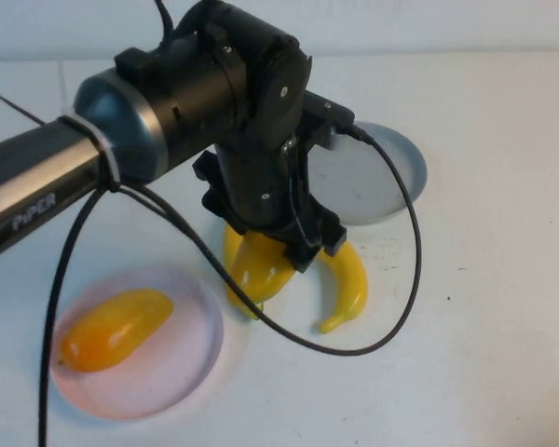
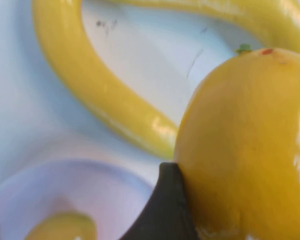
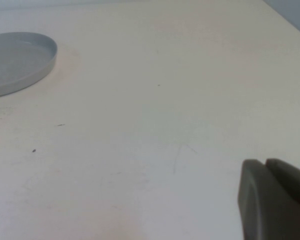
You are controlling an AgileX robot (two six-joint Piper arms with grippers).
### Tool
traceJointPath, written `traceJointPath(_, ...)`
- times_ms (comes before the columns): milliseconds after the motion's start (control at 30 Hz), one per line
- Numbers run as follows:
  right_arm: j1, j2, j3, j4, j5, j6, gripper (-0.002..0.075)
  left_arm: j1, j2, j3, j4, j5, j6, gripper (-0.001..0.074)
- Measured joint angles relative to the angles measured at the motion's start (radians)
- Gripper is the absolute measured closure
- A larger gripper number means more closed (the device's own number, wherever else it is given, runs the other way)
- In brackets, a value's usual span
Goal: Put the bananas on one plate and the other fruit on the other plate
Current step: Put one type of fruit in the left plate
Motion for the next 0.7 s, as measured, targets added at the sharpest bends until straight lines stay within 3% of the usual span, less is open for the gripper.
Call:
traceJointPath(333,0.000,0.000,0.000,0.000,0.000,0.000,0.0743,0.000,-0.214,0.298,0.063,0.006,-0.018,0.0181)
traceJointPath(700,0.000,0.000,0.000,0.000,0.000,0.000,0.0743,0.002,-0.234,0.490,0.143,-0.065,-0.068,0.0181)
